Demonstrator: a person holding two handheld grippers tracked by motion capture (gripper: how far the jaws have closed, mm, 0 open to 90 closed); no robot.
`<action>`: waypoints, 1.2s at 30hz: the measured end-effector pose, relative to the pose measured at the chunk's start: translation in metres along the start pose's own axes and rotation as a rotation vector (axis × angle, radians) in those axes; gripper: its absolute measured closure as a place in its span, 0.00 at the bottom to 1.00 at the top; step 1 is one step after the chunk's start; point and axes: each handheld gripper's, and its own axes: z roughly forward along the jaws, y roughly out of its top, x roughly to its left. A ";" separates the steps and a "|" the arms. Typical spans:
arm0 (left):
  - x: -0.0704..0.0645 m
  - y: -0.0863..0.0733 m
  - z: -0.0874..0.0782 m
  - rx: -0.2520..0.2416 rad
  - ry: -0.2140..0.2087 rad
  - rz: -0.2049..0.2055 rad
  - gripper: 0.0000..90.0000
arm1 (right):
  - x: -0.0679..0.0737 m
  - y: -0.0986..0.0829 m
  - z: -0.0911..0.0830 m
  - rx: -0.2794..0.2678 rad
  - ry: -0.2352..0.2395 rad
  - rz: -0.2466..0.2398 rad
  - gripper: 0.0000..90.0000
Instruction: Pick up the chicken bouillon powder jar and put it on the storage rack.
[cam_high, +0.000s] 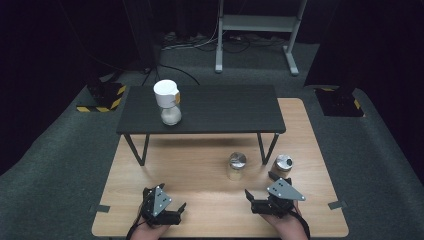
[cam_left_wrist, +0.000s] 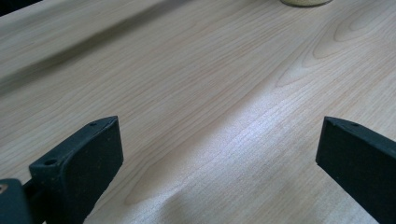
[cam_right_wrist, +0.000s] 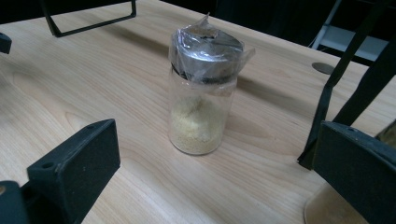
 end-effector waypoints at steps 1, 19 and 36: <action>0.000 0.000 0.000 0.000 -0.002 -0.001 0.01 | 0.000 0.001 0.001 -0.001 0.001 0.002 0.00; 0.003 -0.001 -0.001 -0.012 -0.025 -0.015 0.01 | -0.001 0.012 0.014 -0.017 0.000 0.014 0.00; 0.004 -0.001 -0.001 -0.014 -0.034 -0.019 0.01 | -0.003 0.022 0.031 -0.027 0.014 0.022 0.01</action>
